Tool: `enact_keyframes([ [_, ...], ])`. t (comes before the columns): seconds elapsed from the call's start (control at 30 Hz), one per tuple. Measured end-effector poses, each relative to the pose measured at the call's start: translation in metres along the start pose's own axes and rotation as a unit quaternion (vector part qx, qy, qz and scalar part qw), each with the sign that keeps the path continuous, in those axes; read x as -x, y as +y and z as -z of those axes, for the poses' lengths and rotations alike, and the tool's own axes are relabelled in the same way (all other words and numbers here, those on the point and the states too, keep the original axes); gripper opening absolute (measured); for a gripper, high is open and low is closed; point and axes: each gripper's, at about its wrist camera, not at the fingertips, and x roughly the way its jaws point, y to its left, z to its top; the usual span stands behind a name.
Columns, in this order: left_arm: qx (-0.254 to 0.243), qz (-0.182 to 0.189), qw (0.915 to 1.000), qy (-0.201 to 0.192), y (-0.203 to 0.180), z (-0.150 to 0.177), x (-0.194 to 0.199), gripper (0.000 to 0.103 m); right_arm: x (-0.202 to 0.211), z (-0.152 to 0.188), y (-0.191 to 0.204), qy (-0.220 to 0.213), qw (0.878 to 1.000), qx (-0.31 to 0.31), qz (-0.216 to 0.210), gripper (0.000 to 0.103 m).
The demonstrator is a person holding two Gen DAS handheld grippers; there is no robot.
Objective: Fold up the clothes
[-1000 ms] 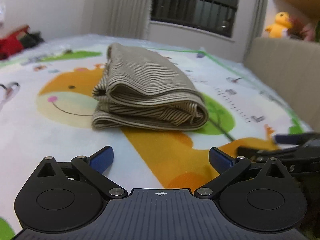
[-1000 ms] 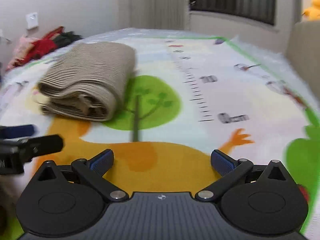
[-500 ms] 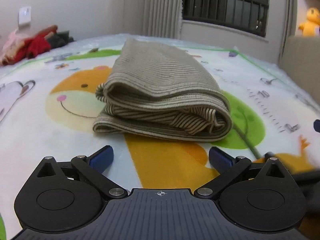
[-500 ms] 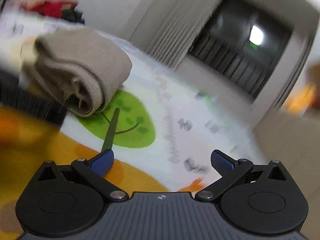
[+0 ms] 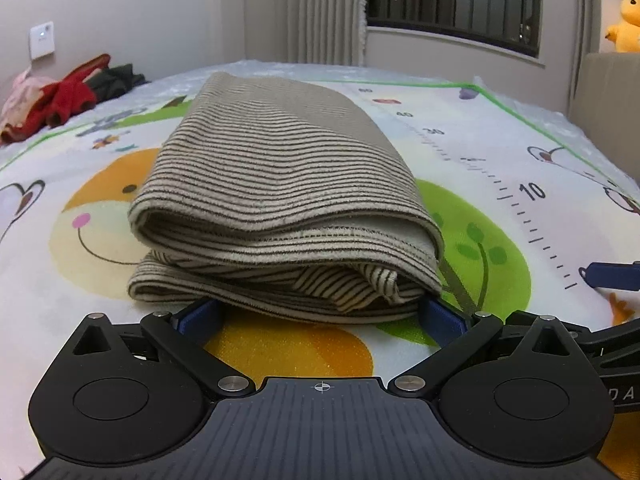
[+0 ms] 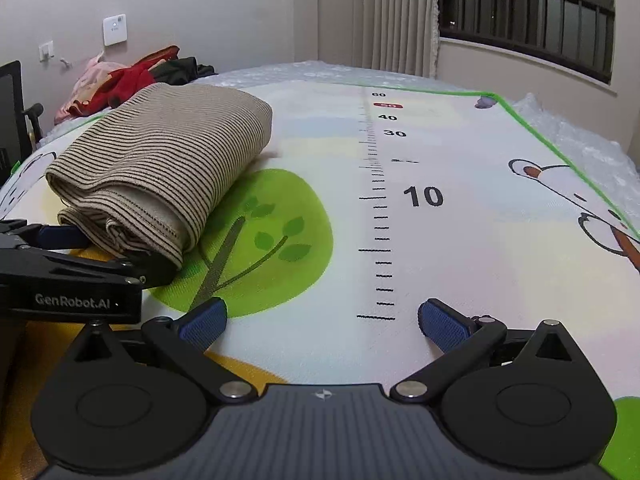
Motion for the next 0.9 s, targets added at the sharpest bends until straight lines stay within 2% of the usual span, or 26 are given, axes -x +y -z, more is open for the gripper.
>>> enact_keyframes([
  [0.17, -0.01, -0.01, 0.9999, 0.0, -0.0056, 0.0007, -0.0004, 0.103, 0.0034, 0.0012, 0.0028, 0.004, 1.0, 0.003, 0.002, 0.103],
  [0.9, -0.003, -0.005, 1.0, 0.001, -0.0045, 0.0008, 0.0006, 0.103, 0.0045, 0.0018, 0.0039, 0.005, 1.0, 0.003, 0.001, 0.103],
])
